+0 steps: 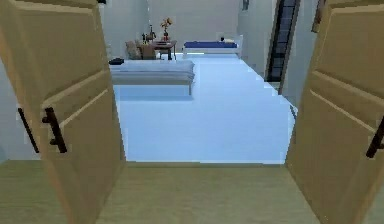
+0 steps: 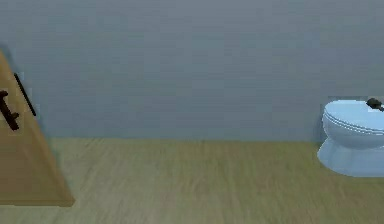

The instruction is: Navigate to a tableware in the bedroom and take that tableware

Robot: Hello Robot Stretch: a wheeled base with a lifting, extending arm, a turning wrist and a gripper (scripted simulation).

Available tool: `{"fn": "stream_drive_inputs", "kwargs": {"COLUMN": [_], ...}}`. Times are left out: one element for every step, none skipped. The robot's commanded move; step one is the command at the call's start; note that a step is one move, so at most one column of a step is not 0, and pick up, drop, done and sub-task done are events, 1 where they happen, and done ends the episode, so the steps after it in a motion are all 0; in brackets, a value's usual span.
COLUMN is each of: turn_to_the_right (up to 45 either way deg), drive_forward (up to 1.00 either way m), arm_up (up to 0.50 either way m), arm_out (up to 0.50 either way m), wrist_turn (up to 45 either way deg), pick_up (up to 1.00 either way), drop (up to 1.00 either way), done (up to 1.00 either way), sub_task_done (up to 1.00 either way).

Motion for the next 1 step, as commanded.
{"fn": "stream_drive_inputs", "kwargs": {"turn_to_the_right": [9.0], "drive_forward": [0.0], "arm_up": [0.0], "arm_out": [0.0], "wrist_turn": [0.0], "pick_up": [0.0], "drop": [0.0], "done": [0.0], "sub_task_done": [0.0]}}
